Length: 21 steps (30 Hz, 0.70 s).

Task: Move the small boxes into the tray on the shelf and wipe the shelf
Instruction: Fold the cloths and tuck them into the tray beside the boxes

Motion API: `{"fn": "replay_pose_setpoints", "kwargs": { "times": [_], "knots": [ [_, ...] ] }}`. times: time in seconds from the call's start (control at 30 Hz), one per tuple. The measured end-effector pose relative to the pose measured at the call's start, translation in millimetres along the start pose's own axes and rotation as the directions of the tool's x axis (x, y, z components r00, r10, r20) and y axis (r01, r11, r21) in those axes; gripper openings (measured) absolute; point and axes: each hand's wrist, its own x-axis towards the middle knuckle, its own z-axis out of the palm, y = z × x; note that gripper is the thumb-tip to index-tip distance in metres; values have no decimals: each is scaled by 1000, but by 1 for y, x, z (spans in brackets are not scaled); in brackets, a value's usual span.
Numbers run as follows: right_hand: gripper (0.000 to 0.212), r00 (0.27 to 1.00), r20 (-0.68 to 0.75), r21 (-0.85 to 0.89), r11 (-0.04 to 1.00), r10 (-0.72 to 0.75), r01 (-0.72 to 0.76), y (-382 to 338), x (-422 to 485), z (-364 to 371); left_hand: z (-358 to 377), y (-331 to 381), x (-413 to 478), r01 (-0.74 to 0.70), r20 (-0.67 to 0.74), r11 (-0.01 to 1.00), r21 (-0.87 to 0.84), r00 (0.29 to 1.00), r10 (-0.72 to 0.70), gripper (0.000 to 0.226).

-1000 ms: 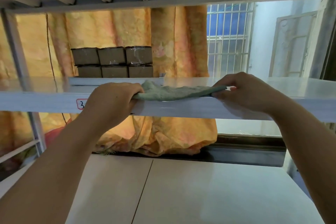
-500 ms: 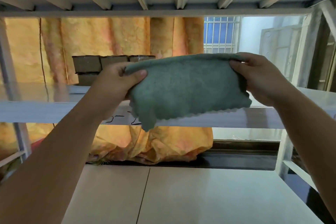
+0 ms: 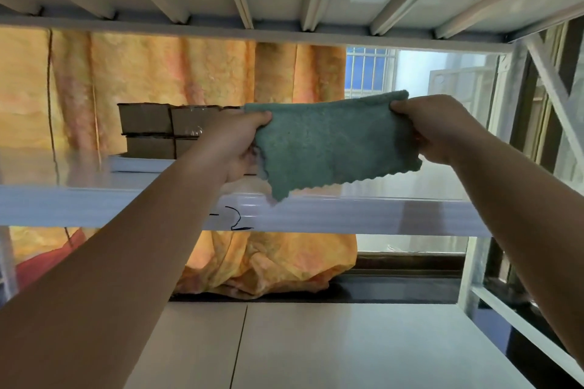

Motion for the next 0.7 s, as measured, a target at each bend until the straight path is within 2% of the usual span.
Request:
{"fn": "replay_pose_setpoints", "kwargs": {
  "times": [0.13,0.23,0.3,0.4,0.47,0.57,0.7],
  "knots": [
    [11,997,58,238,969,56,-68,-8,-4,29,19,10,3,-8,-26,986,-164,1000,4,7],
    [10,989,149,281,959,-4,-39,-19,-14,54,35,12,5,-74,-17,993,-95,997,73,11],
    [6,982,152,207,975,-112,79,-22,-19,72,44,13,3,-141,-12,989,39,990,142,13],
    [12,939,63,-85,935,-339,344,-18,-21,90,49,13,-2,-229,-39,963,140,971,236,23],
    [22,904,51,-198,883,-424,425,-14,-22,94,46,13,-3,-240,-57,962,129,967,249,28],
    [30,846,111,-314,789,-521,527,-7,-24,95,40,12,-2,-196,-62,976,92,977,202,27],
    [31,814,142,-316,754,-563,577,-1,-28,100,34,8,3,-128,-46,991,28,991,129,21]
  ]
}}
